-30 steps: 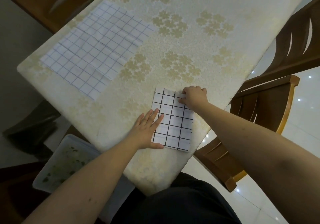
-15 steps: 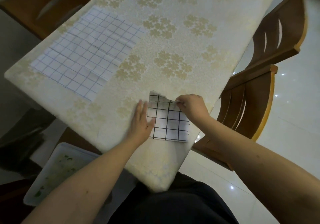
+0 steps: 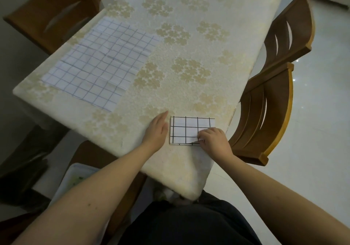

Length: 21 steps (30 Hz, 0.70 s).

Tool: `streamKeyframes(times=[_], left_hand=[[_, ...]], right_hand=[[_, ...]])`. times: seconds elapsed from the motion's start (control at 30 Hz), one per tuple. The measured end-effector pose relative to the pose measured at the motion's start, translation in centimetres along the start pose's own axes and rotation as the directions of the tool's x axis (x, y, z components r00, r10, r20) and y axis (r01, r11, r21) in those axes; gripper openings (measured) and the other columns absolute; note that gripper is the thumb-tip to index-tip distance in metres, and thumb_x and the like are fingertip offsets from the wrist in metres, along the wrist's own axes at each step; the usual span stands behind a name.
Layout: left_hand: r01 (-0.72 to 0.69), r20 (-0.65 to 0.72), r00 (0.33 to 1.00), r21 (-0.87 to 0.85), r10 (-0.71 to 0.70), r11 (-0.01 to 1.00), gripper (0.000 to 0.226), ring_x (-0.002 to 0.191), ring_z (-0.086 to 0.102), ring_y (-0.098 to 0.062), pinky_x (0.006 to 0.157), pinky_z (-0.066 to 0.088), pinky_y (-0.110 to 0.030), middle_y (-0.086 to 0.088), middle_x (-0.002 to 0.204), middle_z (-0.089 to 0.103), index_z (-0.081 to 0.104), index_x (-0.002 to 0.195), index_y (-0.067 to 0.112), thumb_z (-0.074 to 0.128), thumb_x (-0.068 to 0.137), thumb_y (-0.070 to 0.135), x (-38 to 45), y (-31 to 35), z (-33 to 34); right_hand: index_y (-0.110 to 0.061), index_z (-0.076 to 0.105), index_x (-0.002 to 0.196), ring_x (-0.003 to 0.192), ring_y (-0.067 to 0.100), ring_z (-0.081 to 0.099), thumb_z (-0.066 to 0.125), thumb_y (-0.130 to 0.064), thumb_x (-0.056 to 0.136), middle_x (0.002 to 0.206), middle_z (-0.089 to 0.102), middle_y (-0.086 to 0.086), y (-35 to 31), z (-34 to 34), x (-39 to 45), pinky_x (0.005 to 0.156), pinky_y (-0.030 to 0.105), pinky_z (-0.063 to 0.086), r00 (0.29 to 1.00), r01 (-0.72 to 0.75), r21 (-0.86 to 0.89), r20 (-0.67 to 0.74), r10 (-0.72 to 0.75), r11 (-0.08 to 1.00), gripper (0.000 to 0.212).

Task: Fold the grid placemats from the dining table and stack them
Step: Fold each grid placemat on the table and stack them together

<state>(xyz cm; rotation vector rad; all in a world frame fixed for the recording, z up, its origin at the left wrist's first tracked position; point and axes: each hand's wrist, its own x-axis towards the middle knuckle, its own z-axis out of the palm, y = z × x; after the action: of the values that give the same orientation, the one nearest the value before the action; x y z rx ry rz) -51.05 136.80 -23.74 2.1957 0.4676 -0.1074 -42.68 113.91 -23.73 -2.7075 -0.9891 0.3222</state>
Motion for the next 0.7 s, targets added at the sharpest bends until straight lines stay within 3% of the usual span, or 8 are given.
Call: streamKeyframes(times=[0.1, 0.2, 0.4, 0.57, 0.7], left_hand=[[-0.127, 0.095, 0.99, 0.213, 0.108, 0.969, 0.05, 0.149, 0.017, -0.019, 0.121, 0.016, -0.035, 0.0, 0.161, 0.021, 0.022, 0.154, 0.019, 0.03, 0.106, 0.031, -0.5, -0.5, 1.1], [-0.104, 0.115, 0.991, 0.413, 0.062, 0.905, 0.055, 0.151, 0.004, -0.015, 0.121, 0.012, -0.039, 0.005, 0.164, 0.009, 0.014, 0.156, 0.024, 0.024, 0.105, 0.042, -0.8, -0.8, 1.9], [-0.199, 0.182, 0.977, 0.622, 0.107, 0.758, 0.059, 0.15, -0.01, -0.018, 0.121, -0.004, -0.041, 0.0, 0.165, -0.007, 0.001, 0.156, 0.022, 0.02, 0.105, 0.043, 0.2, 0.5, 3.1], [-0.308, 0.277, 0.948, 0.693, 0.154, 0.652, 0.073, 0.15, -0.012, -0.018, 0.12, -0.011, -0.041, 0.0, 0.164, -0.012, -0.006, 0.156, 0.02, 0.011, 0.096, 0.059, 1.8, 0.7, 4.1], [-0.287, 0.241, 0.957, 0.699, 0.163, 0.654, 0.074, 0.151, -0.007, -0.016, 0.12, -0.008, -0.04, 0.0, 0.164, -0.009, -0.002, 0.156, 0.018, -0.005, 0.093, 0.057, 2.5, 1.0, 4.8]], right_hand=[[-0.023, 0.07, 0.094, 0.099, 0.023, 0.061, 0.061, -0.023, 0.087, 0.099, 0.071, -0.008, -0.1, 0.4, -0.7, 0.091, 0.036, 0.041, 0.999, -0.03, -0.024, 0.023, 0.031, 0.999, 0.011], [-0.021, 0.069, 0.098, 0.096, 0.024, 0.062, 0.063, -0.032, 0.088, 0.102, 0.071, -0.005, 0.0, 0.7, -1.3, 0.089, 0.035, 0.041, 0.999, -0.019, -0.081, 0.041, 0.023, 0.997, 0.016], [-0.016, 0.07, 0.1, 0.092, 0.027, 0.064, 0.056, -0.028, 0.096, 0.097, 0.073, 0.001, 0.3, 0.4, -1.1, 0.077, 0.036, 0.047, 0.997, -0.046, -0.024, -0.066, 0.044, 0.999, 0.019], [-0.011, 0.055, 0.133, 0.123, 0.027, 0.052, 0.045, -0.021, 0.1, 0.131, 0.061, 0.007, 0.9, -0.1, 1.1, 0.103, 0.041, 0.038, 0.974, -0.161, 0.058, -0.151, 0.168, 0.985, 0.036], [-0.013, 0.029, 0.151, 0.147, 0.025, 0.022, 0.031, -0.025, 0.104, 0.158, 0.03, 0.007, 0.7, 0.7, 3.3, 0.119, 0.039, 0.013, 0.987, -0.154, 0.02, -0.052, 0.155, 0.988, 0.049]])
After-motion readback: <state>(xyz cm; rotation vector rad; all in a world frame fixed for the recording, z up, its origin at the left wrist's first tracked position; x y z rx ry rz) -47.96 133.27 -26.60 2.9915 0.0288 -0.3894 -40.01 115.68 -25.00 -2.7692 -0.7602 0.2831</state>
